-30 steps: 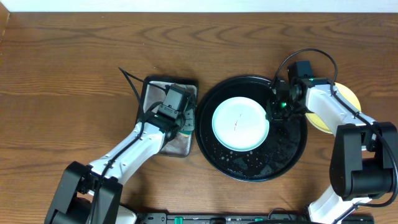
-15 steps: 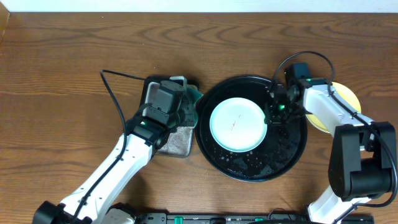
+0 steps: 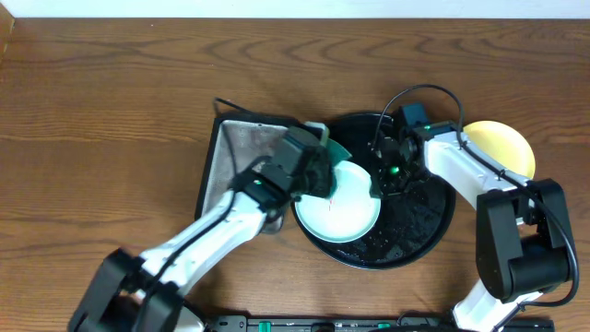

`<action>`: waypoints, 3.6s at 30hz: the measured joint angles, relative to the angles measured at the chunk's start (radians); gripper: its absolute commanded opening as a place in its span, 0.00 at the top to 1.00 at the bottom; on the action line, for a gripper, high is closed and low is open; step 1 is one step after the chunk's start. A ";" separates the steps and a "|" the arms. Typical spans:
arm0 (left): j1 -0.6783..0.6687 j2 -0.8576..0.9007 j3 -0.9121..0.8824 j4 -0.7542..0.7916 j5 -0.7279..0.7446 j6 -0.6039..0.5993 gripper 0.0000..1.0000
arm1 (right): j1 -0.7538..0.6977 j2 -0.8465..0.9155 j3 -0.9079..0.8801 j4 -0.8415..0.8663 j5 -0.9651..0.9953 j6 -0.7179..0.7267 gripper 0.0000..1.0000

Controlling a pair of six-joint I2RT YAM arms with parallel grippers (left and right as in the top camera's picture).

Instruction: Clean dirty plates on tray and stack at the side

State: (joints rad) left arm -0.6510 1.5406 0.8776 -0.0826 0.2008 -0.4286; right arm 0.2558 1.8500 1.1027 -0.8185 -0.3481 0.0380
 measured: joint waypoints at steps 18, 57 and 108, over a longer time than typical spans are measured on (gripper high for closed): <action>-0.079 0.216 0.013 0.026 -0.019 -0.103 0.89 | 0.005 0.000 -0.001 0.019 0.020 0.030 0.99; -0.090 0.176 0.065 -0.144 -0.217 -0.091 0.92 | 0.009 0.000 -0.002 0.023 0.019 0.032 0.99; 0.297 -0.125 0.029 -0.449 -0.230 0.006 0.19 | 0.329 -0.415 0.043 0.071 1.061 0.078 0.99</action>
State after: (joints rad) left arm -0.3542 1.4155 0.9070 -0.5312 -0.0292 -0.4221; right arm 0.5846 1.4353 1.1454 -0.7475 0.7128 0.1158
